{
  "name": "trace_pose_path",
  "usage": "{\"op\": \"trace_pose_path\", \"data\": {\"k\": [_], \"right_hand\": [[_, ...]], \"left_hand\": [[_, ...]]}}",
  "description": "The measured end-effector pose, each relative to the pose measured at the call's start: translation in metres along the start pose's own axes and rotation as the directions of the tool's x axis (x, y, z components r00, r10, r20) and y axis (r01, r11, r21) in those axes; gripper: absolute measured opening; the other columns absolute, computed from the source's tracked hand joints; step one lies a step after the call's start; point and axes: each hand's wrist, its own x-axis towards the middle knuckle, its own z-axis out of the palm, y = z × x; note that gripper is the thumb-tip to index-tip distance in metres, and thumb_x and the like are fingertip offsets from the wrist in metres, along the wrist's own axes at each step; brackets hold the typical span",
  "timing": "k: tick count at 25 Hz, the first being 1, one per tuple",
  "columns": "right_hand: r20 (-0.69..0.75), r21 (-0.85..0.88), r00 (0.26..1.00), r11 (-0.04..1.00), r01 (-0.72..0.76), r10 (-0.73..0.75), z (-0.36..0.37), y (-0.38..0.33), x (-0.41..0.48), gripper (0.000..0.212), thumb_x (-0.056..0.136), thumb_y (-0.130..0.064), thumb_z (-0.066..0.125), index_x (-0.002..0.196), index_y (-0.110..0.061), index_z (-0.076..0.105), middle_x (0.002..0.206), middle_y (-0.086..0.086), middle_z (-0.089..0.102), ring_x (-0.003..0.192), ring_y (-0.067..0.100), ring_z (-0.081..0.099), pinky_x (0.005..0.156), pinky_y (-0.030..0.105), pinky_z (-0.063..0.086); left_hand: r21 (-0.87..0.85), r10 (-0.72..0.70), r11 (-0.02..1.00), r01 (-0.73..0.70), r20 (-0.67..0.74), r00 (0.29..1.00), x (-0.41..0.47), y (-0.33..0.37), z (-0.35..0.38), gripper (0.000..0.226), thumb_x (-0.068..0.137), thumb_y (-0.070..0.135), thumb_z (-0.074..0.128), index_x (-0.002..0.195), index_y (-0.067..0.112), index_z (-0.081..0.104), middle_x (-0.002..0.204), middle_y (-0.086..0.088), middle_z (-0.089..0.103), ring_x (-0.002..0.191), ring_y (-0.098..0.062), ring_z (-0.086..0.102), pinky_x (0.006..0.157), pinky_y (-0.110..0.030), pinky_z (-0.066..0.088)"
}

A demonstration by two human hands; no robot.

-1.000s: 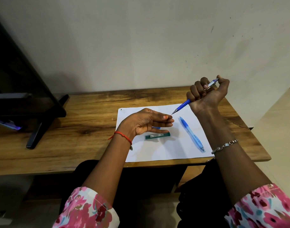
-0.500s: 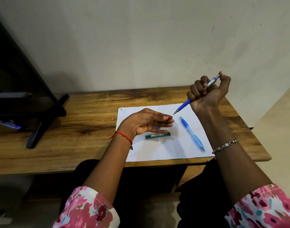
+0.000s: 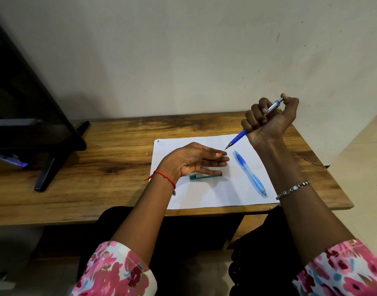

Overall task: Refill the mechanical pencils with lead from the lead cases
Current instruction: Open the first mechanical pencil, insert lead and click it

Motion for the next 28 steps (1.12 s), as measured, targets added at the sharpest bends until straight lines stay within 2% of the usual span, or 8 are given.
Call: {"op": "trace_pose_path", "data": {"k": [19, 28], "right_hand": [[-0.019, -0.008, 1.0, 1.0, 0.006, -0.006, -0.0008, 0.0005, 0.0002, 0.054, 0.089, -0.045, 0.025, 0.045, -0.014, 0.035, 0.036, -0.007, 0.02, 0.035, 0.008, 0.015, 0.04, 0.014, 0.014], [-0.035, 0.045, 0.999, 0.999, 0.018, -0.017, -0.0019, -0.0015, 0.0013, 0.055, 0.089, -0.047, 0.025, 0.045, -0.014, 0.033, 0.036, -0.006, 0.019, 0.034, 0.008, 0.014, 0.038, 0.014, 0.013]], "left_hand": [[-0.017, 0.01, 1.0, -0.01, 0.002, 1.0, 0.0, -0.0002, -0.001, 0.011, 0.087, 0.001, 0.056, 0.093, 0.0, 0.065, 0.075, -0.009, 0.074, 0.068, -0.017, 0.072, 0.068, -0.036, 0.058], [-0.022, 0.023, 1.0, -0.022, 0.025, 0.999, 0.0, -0.0009, -0.0024, 0.015, 0.088, -0.002, 0.052, 0.096, -0.003, 0.065, 0.076, -0.008, 0.074, 0.07, -0.017, 0.072, 0.07, -0.035, 0.058]]}}
